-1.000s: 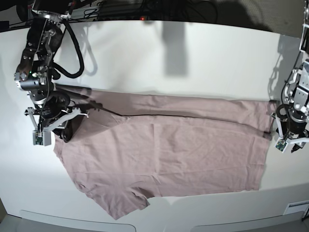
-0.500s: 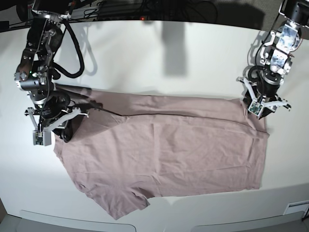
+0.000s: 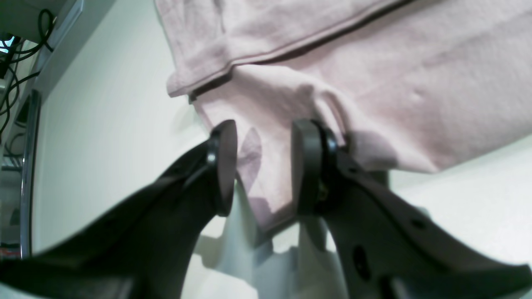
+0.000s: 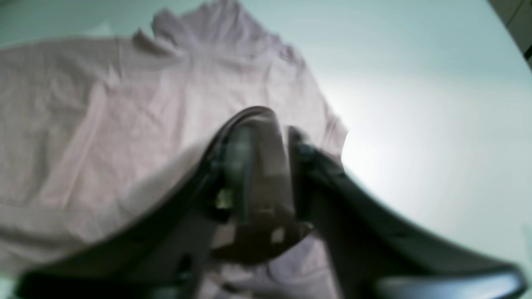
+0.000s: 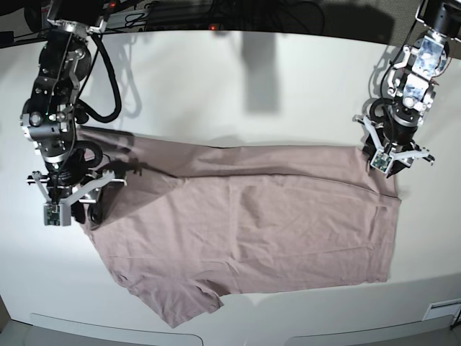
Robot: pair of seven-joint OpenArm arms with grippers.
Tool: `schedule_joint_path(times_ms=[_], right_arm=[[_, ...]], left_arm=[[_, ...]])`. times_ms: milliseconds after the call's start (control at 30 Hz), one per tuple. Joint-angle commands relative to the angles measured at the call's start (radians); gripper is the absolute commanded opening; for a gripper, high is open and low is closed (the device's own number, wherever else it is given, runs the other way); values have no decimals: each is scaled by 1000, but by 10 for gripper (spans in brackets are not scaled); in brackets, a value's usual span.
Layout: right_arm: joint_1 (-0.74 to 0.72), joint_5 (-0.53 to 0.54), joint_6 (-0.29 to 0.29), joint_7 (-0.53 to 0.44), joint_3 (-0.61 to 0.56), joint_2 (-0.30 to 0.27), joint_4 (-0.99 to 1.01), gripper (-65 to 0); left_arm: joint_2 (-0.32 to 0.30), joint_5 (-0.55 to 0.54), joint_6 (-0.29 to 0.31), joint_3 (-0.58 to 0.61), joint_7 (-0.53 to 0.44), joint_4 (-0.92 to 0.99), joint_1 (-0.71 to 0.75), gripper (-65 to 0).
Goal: Fold the T-shirt properly
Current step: 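Lower the folded edge and open both grippers, then move the right gripper over the sleeve nearest it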
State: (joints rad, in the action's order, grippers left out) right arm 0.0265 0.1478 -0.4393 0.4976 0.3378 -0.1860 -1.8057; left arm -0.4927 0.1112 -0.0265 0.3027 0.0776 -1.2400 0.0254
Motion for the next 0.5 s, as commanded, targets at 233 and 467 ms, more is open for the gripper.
schedule_joint_path(times_ms=[233,467], right_arm=[[-139,16,-6,-71,2,-11,222,-353],[-156,219,-259,122,-6,-40,227,-355]], left_arm=[[-12,101,-7,-7,-2,-11,36,-435],[-12,98,-10,-7,-3,-11,39,-435]])
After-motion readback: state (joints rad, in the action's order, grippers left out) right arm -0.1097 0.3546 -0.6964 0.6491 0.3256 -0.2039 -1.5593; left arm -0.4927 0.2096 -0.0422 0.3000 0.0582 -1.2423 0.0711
